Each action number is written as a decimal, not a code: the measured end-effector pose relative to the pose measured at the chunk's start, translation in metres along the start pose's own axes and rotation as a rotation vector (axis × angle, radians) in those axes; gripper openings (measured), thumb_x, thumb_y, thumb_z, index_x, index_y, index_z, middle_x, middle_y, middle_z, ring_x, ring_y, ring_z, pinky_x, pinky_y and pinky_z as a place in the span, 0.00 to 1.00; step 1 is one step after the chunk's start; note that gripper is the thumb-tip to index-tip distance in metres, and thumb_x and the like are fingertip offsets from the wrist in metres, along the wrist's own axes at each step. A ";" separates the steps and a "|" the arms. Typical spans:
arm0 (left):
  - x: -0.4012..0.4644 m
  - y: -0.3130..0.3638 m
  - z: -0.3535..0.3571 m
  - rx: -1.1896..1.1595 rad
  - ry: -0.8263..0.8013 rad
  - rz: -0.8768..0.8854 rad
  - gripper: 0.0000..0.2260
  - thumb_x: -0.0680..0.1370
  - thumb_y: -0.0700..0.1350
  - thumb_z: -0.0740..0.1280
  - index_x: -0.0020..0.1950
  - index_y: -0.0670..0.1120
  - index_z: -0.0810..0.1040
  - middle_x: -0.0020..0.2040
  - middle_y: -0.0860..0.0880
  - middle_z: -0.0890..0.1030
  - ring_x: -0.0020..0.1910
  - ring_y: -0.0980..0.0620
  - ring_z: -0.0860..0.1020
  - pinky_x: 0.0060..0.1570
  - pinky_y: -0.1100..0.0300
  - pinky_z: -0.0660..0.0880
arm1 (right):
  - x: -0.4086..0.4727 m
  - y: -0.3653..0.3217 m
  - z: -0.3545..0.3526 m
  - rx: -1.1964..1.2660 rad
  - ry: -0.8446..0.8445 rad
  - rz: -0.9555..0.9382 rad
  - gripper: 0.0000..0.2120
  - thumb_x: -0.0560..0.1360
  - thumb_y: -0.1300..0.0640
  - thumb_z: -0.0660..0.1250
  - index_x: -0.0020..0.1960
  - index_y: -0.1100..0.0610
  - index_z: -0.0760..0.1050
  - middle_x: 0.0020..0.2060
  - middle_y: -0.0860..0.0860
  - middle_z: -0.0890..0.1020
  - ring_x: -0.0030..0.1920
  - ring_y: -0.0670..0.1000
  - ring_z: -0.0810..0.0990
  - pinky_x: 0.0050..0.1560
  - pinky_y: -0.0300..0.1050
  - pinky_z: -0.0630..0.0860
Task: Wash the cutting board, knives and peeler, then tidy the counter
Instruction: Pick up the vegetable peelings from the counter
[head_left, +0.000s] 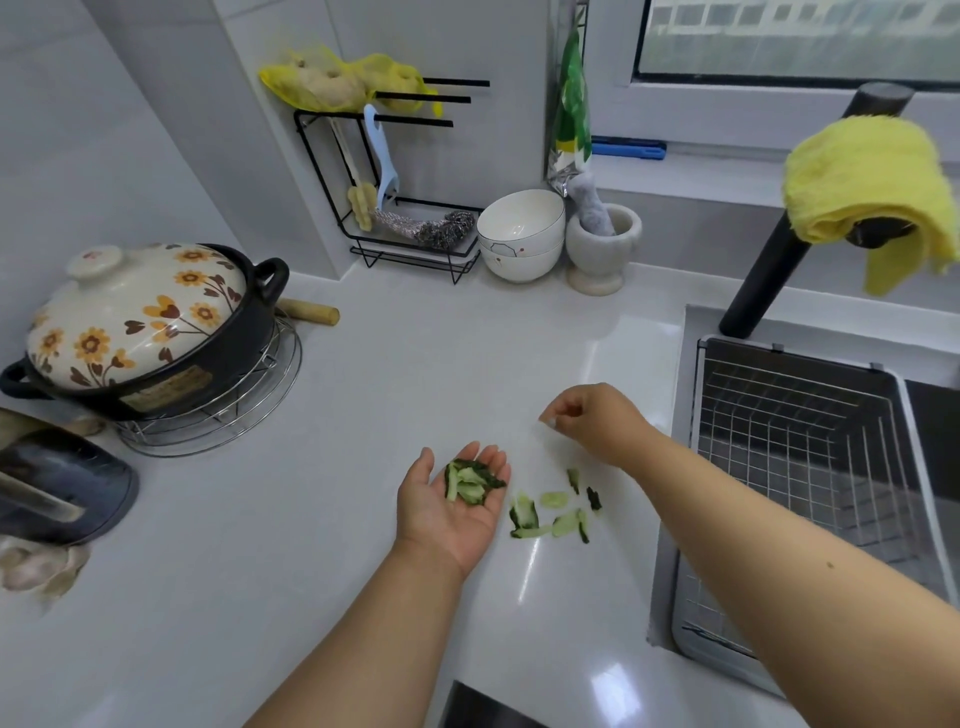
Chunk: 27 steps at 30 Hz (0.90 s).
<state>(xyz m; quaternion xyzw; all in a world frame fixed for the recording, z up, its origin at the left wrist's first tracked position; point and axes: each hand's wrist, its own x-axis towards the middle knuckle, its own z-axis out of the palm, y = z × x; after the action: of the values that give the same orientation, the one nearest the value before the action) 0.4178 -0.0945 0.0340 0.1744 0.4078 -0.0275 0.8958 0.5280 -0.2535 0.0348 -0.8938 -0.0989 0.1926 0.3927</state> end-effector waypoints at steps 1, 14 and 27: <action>0.000 0.001 -0.002 -0.003 0.004 0.005 0.22 0.81 0.54 0.59 0.54 0.34 0.77 0.47 0.36 0.81 0.50 0.39 0.80 0.56 0.48 0.76 | 0.001 0.005 0.000 -0.037 0.003 0.037 0.05 0.77 0.58 0.67 0.46 0.54 0.81 0.45 0.47 0.82 0.48 0.50 0.80 0.49 0.42 0.75; -0.003 -0.008 -0.002 0.030 0.028 -0.008 0.22 0.81 0.54 0.59 0.52 0.34 0.78 0.47 0.37 0.81 0.46 0.40 0.80 0.56 0.48 0.76 | -0.022 0.013 -0.007 -0.504 -0.242 -0.041 0.06 0.71 0.62 0.71 0.45 0.53 0.79 0.37 0.44 0.76 0.41 0.47 0.75 0.34 0.32 0.68; -0.013 -0.028 0.013 0.105 -0.042 -0.105 0.20 0.82 0.51 0.59 0.56 0.34 0.76 0.49 0.35 0.82 0.52 0.38 0.79 0.57 0.46 0.76 | -0.039 -0.023 -0.010 -0.199 -0.198 -0.284 0.06 0.77 0.56 0.68 0.50 0.52 0.83 0.43 0.44 0.80 0.45 0.45 0.78 0.49 0.39 0.75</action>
<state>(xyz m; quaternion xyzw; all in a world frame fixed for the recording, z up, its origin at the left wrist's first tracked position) 0.4132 -0.1262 0.0432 0.1989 0.3954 -0.0997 0.8912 0.4963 -0.2575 0.0691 -0.8819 -0.2809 0.2116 0.3138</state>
